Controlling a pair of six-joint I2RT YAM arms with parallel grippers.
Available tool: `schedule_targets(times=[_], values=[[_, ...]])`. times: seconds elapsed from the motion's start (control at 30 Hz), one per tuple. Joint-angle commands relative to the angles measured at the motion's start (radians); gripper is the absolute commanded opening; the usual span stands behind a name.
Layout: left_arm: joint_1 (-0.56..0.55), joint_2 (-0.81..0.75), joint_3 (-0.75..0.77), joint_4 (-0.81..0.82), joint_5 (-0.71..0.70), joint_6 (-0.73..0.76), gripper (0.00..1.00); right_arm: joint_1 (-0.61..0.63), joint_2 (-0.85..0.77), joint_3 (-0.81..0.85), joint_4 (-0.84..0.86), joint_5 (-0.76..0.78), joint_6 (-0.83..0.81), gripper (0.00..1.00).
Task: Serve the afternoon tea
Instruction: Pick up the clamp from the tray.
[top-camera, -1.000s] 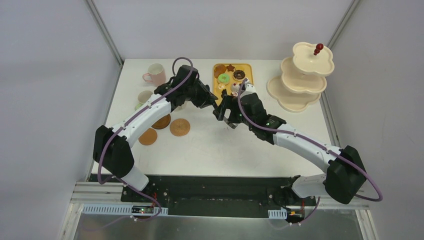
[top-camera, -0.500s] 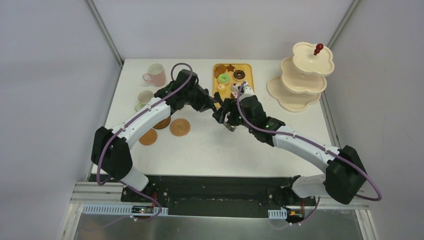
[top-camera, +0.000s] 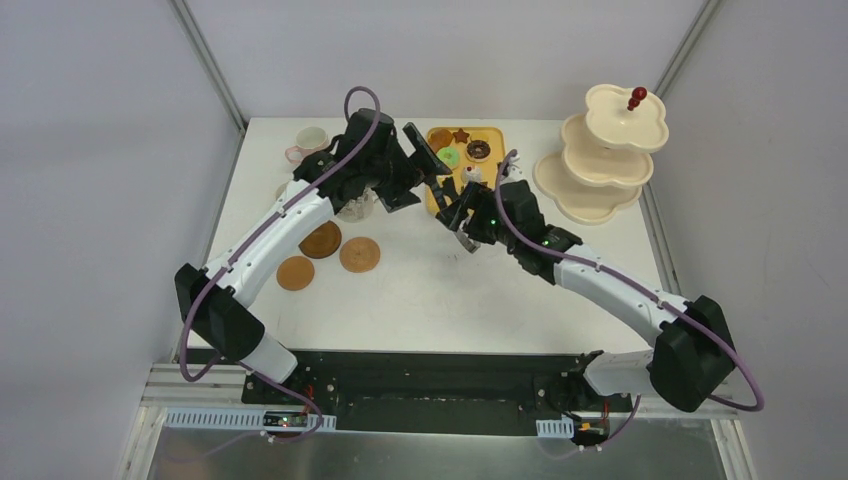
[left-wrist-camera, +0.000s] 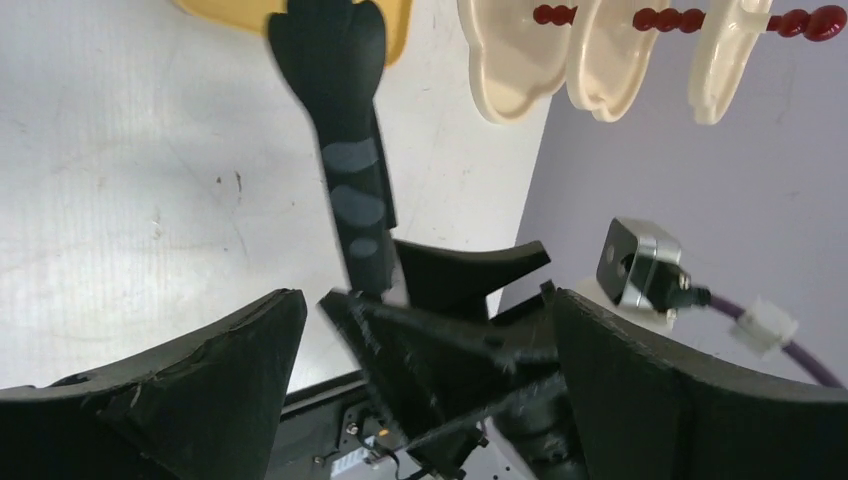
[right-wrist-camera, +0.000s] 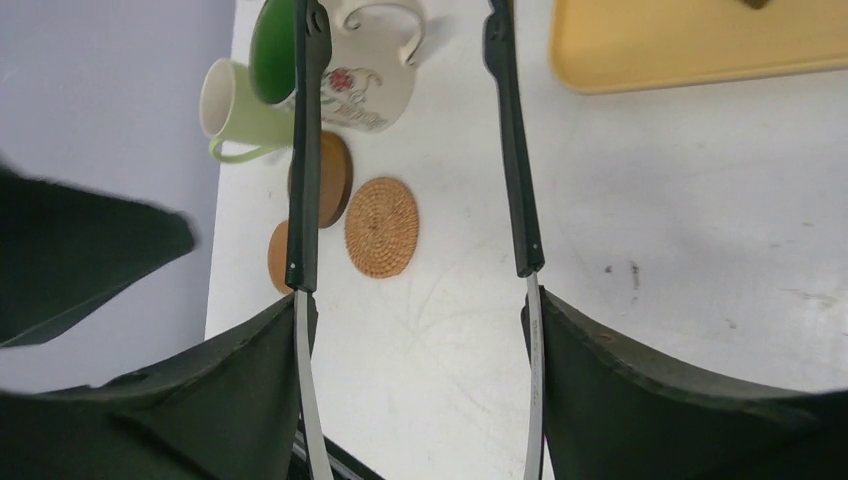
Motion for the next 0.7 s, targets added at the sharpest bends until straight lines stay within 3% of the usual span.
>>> schedule_targets(times=[0.0,0.17,0.33,0.67], values=[[-0.001,-0.045,0.088,-0.157,-0.1,0.175,0.98,-0.102,-0.04,0.087,-0.122,-0.055,0.066,0.75],[0.001,-0.128,0.117,-0.243,-0.163,0.279,0.99,-0.257,-0.013,0.149,-0.275,-0.176,0.087,0.77],[0.001,-0.217,0.091,-0.246,-0.127,0.287,0.98,-0.374,0.061,0.227,-0.399,-0.272,0.079,0.78],[0.001,-0.314,0.062,-0.241,-0.119,0.272,0.97,-0.436,0.281,0.435,-0.572,-0.311,0.013,0.76]])
